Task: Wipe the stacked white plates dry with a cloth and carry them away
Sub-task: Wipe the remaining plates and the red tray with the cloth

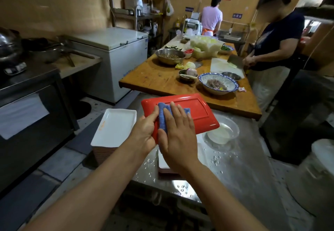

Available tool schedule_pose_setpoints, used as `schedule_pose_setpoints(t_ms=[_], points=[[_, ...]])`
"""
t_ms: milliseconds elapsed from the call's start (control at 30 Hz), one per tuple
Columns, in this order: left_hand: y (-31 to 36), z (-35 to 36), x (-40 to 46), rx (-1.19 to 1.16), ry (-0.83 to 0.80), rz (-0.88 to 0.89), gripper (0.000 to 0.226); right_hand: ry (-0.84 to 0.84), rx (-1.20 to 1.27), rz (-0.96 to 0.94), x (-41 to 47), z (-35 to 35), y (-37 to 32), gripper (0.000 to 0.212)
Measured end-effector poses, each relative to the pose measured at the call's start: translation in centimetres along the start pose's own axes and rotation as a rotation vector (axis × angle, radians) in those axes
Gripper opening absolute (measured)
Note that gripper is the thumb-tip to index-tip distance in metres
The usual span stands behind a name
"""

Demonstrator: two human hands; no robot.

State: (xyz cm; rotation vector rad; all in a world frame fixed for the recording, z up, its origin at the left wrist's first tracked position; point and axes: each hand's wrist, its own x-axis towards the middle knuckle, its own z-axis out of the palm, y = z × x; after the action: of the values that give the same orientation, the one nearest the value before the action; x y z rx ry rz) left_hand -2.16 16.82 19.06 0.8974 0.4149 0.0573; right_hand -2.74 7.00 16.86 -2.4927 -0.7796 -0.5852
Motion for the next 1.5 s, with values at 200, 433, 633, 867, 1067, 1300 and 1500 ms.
schedule_pose_setpoints(t_ms=[200,433,633,867,1067,1300,1500], points=[[1.1,-1.7,-0.2,-0.002,0.01,0.077,0.026,-0.116,0.024,-0.009,3.1,0.5,0.4,0.062],[1.8,-5.7,-0.3,-0.007,0.063,0.093,0.01,-0.148,0.124,0.2,4.1,0.2,4.5,0.054],[3.2,-8.6,-0.3,-0.037,0.102,0.045,0.018,-0.037,0.477,0.441,4.4,1.6,4.7,0.021],[4.8,-11.1,-1.2,-0.034,0.173,0.05,0.014,-0.057,0.475,0.439,5.8,3.6,4.0,0.019],[7.0,-13.4,-1.5,0.157,0.176,0.316,0.021,-0.091,0.538,0.47,5.1,5.1,3.7,0.019],[6.1,-15.7,1.5,1.639,0.161,0.785,0.02,-0.25,0.65,0.67,4.1,6.4,2.9,0.026],[3.5,-17.7,2.5,2.095,0.058,0.737,0.03,-0.262,0.652,0.638,3.4,6.4,2.6,0.029]])
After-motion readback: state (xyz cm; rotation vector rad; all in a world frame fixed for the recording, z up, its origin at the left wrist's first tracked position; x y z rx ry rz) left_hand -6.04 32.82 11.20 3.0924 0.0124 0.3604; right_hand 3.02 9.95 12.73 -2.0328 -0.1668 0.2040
